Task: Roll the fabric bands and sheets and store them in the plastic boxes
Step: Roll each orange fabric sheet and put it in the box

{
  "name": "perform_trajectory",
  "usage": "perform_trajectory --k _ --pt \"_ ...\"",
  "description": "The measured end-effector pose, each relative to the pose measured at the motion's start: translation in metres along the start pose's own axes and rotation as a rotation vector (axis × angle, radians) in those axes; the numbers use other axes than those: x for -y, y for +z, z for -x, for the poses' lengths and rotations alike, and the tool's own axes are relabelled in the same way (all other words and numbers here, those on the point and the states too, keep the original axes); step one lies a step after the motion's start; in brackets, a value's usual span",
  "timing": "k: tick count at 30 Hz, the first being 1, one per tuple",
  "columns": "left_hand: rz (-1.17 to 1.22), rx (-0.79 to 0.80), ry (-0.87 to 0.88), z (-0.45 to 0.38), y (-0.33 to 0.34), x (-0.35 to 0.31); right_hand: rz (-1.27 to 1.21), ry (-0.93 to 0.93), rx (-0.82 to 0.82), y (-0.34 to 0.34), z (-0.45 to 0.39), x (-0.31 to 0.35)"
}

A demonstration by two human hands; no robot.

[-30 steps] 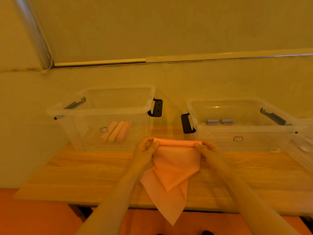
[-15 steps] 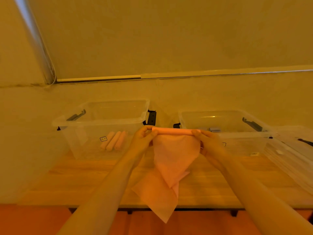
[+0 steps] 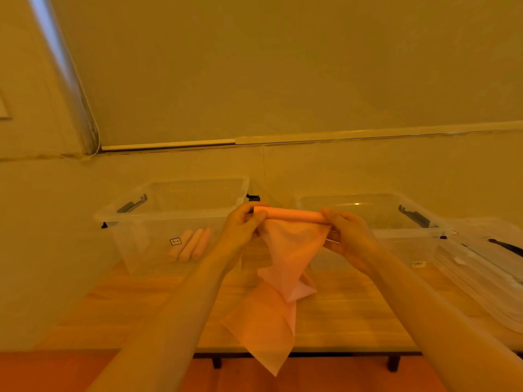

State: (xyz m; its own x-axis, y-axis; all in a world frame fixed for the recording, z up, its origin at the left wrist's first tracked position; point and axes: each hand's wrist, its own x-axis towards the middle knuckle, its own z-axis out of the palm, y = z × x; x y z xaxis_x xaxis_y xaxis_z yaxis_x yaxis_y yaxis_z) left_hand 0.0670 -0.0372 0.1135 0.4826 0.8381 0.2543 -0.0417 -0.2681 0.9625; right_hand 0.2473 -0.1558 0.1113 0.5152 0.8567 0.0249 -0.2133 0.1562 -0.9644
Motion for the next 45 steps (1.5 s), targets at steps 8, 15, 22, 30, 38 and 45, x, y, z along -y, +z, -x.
perform_trajectory --k 8,15,22,30,38,45 --pt "0.035 -0.018 -0.1 -0.002 0.005 -0.005 0.005 -0.076 -0.057 0.001 0.001 0.004" --pt "0.002 -0.012 0.004 -0.006 0.007 -0.015 -0.059 -0.147 -0.06 0.003 -0.002 0.012" --pt "-0.006 -0.145 0.155 -0.032 0.017 -0.068 -0.04 -0.221 -0.055 0.022 -0.018 0.061" --pt "-0.189 -0.16 0.295 -0.045 0.015 -0.112 0.021 -0.284 -0.046 0.026 -0.031 0.1" --pt "-0.181 -0.127 0.264 -0.045 0.011 -0.09 0.154 -0.248 -0.029 0.021 -0.03 0.073" --pt "0.009 -0.185 0.139 -0.04 0.014 -0.076 0.107 -0.128 -0.043 0.017 -0.032 0.041"
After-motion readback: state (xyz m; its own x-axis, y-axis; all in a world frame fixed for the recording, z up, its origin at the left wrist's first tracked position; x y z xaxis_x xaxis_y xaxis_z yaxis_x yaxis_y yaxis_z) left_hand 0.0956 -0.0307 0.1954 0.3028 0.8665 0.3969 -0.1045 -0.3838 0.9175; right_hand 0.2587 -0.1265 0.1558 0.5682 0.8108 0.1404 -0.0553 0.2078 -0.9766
